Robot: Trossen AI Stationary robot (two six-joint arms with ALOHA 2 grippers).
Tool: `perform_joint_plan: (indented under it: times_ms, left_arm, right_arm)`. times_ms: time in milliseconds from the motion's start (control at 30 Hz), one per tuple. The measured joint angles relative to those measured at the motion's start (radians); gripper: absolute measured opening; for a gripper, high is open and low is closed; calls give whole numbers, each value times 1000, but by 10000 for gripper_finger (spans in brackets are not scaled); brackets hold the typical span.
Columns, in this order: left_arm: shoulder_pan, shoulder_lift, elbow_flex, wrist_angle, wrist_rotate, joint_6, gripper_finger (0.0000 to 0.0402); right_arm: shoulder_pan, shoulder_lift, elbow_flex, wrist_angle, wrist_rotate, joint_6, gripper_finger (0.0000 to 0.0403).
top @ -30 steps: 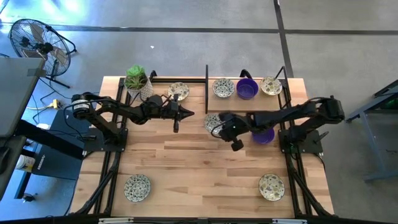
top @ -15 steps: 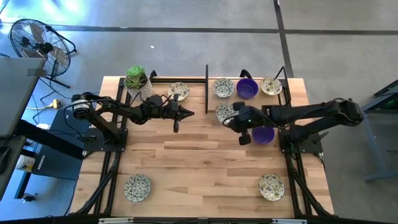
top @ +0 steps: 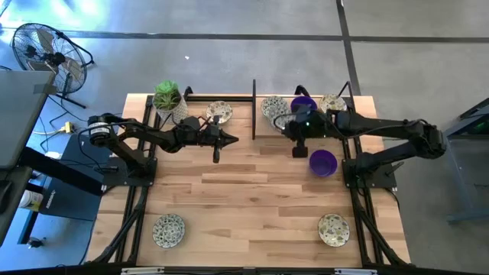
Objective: Pick & Place Mini bowls
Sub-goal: Stack the top light blue bowl on top of the light blue bowl on the shelf
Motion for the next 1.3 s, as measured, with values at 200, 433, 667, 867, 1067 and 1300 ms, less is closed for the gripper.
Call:
perform_joint_plan:
  times_ms: [200,433,667,867,1067,1300]
  left_arm:
    - [0,0,0,3,0,-4,0]
    - [0,0,0,8,0,-8,0]
    - [0,0,0,-2,1,-10,0]
    - [0,0,0,-9,1,-10,0]
    - [0,0,0,-8,2,-9,0]
    - [0,0,0,-8,2,-8,0]
  right_arm:
    - [-112,17,6,59,-17,-67,10]
    - [-201,161,84,23,-58,-139,11]
    - [-244,318,222,-53,-61,-212,11]
    - [-294,383,235,-57,-80,-251,11]
    - [-314,421,235,-43,-88,-275,12]
    - [-313,457,235,-41,-92,-294,12]
